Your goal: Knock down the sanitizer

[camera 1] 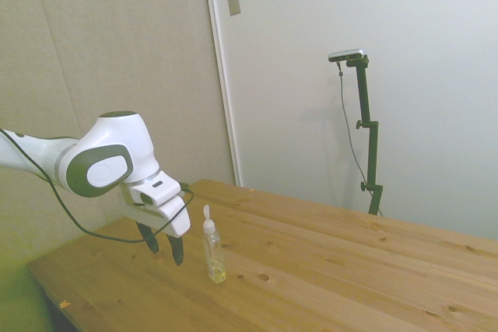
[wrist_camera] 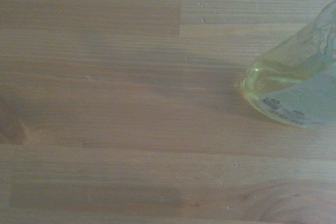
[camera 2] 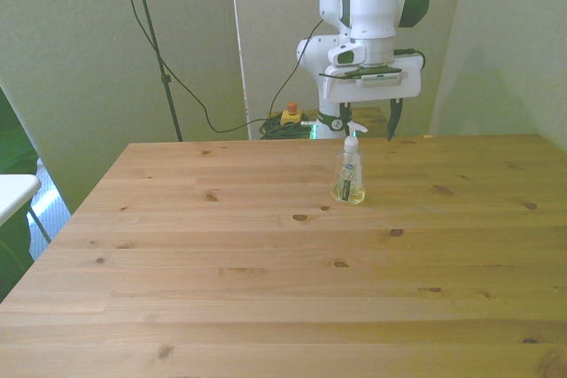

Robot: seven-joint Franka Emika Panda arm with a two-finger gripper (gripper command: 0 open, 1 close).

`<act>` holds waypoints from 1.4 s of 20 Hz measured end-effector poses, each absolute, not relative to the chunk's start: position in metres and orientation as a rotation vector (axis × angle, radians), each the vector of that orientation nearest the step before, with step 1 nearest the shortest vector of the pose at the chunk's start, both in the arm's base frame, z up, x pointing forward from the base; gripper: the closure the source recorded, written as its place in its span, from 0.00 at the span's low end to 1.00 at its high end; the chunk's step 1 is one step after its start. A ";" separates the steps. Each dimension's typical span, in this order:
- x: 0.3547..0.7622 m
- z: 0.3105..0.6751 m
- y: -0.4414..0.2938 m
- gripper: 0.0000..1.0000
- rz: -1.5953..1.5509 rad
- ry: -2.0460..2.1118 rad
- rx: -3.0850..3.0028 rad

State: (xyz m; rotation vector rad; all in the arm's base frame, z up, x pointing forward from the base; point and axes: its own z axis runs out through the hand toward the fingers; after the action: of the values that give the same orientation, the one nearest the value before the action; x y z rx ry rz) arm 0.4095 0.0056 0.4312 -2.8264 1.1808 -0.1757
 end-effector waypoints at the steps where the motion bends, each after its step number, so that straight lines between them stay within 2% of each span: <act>1: 0.410 0.431 0.006 0.00 -0.175 1.183 -2.827; 9: 0.413 0.427 0.005 0.00 -0.181 1.409 -2.713; 10: 0.413 0.426 0.004 1.00 -0.183 1.437 -2.699; 28: 0.439 0.422 -0.016 1.00 -0.220 1.632 -2.612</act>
State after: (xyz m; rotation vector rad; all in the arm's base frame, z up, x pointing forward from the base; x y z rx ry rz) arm 0.4390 -0.0161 0.4217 -2.6121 1.6323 -0.2202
